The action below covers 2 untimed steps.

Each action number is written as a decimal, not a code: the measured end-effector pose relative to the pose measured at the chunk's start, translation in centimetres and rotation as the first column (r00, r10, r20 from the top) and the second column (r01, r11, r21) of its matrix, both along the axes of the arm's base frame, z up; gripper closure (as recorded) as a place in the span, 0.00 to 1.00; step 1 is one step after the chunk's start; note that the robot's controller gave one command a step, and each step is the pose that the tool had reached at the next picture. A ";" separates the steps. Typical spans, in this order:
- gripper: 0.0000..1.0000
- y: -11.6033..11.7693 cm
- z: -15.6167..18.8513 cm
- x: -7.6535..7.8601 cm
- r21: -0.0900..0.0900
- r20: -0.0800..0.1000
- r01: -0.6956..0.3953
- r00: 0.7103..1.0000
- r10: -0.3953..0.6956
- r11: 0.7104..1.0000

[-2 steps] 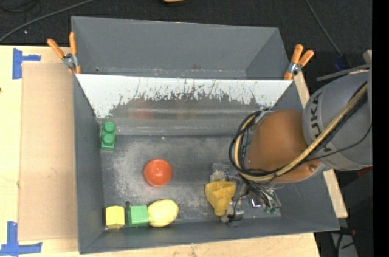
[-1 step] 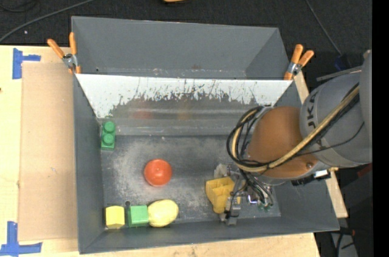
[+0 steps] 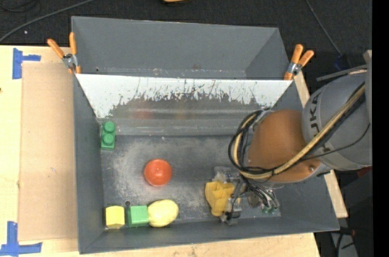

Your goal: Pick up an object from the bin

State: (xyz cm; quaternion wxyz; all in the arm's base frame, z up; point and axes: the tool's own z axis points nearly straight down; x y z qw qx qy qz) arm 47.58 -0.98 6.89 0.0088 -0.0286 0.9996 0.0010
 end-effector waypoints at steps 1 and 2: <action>1.00 0.0 0.0 0.0 0.000 0.000 0.000 1.000 0.000 1.000; 1.00 0.0 1.3 -0.2 0.000 -0.006 0.001 1.000 -0.001 1.000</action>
Offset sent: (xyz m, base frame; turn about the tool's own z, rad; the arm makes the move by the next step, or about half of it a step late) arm -0.0001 -0.0001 0.0471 0.0003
